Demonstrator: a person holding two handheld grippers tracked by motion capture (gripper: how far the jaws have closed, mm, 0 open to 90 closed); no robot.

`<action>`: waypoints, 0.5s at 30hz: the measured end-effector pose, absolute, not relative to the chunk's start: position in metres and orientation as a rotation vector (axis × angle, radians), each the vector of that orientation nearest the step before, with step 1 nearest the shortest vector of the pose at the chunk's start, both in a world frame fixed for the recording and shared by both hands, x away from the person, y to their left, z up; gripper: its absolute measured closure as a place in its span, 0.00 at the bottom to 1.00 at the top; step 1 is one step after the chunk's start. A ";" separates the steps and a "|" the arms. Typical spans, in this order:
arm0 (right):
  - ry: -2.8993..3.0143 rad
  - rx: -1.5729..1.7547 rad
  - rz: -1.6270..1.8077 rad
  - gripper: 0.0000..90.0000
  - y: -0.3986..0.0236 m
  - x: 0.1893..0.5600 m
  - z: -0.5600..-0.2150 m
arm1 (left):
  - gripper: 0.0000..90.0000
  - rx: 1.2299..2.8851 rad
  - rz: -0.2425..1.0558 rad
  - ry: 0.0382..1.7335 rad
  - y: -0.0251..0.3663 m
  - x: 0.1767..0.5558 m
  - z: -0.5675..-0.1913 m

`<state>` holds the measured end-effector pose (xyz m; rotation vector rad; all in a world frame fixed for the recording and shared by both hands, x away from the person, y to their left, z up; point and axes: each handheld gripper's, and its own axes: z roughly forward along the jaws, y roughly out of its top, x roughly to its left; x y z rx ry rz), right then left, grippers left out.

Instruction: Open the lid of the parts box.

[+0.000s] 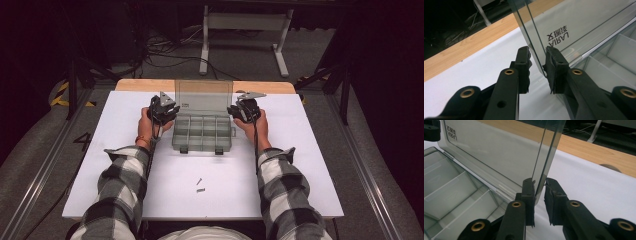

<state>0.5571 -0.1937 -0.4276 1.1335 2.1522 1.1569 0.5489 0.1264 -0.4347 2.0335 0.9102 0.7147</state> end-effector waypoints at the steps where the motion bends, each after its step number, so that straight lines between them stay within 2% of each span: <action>1: 2.149 1.138 1.161 0.85 -0.194 0.558 -0.428 | 0.80 2.038 0.717 0.907 0.126 0.549 -0.435; 4: 2.147 1.162 1.153 0.81 -0.193 0.559 -0.429 | 0.78 2.046 0.719 0.910 0.125 0.550 -0.436; 15: 2.153 1.205 1.144 0.79 -0.195 0.559 -0.431 | 0.74 2.061 0.693 0.918 0.124 0.549 -0.438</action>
